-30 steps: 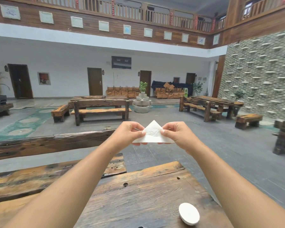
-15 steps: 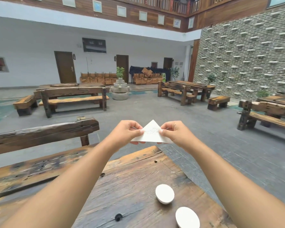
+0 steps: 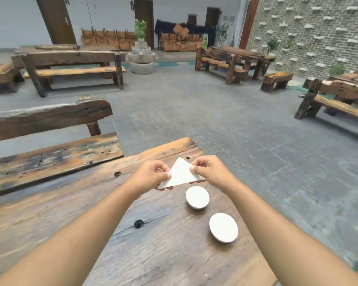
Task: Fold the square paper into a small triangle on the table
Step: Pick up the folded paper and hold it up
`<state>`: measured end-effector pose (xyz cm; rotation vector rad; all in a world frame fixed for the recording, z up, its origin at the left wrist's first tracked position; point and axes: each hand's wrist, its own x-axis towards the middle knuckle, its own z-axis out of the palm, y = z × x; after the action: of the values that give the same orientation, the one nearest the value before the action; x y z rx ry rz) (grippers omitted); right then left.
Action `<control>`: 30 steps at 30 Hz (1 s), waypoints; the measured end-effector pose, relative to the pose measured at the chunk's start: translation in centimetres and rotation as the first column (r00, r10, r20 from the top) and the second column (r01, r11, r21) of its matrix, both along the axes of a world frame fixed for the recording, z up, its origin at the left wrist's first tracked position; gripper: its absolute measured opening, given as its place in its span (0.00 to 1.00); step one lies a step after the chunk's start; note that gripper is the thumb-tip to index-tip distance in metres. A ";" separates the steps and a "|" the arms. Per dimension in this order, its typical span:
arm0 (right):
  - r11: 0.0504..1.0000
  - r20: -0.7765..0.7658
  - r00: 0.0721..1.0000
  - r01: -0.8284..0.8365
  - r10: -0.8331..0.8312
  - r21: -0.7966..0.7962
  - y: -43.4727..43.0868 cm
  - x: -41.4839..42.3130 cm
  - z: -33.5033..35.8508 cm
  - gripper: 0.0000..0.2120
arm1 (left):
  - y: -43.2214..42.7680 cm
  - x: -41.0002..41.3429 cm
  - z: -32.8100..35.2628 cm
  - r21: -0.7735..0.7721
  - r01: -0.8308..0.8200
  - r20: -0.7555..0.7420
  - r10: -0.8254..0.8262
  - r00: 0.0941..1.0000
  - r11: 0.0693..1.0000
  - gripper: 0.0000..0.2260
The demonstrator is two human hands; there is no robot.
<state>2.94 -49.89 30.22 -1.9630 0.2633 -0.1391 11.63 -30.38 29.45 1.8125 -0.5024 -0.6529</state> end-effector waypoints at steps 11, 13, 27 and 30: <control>0.999 -0.280 0.960 0.034 -0.021 0.042 -1.8 1.3 -13.3 0.08 | -1.5 0.7 -13.6 0.101 0.011 -0.286 0.019 0.958 0.995 0.05; 0.998 -0.316 0.949 0.040 -0.021 0.056 -2.0 1.4 -15.5 0.06 | -1.7 0.6 -15.8 0.117 0.007 -0.326 0.032 0.945 0.993 0.05; 0.998 -0.517 0.855 -0.065 0.046 -0.020 -2.1 2.4 -28.2 0.05 | -2.0 -1.4 -29.0 0.290 -0.158 -0.442 0.278 0.853 0.944 0.07; 0.994 -0.543 0.838 -0.094 0.045 -0.063 -2.3 2.6 -30.0 0.05 | -2.1 -1.7 -30.4 0.344 -0.171 -0.397 0.308 0.865 0.923 0.08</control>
<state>5.50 -52.17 0.20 -2.0634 0.5609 0.4738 9.94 -32.47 -0.99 1.8833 0.1445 -0.9728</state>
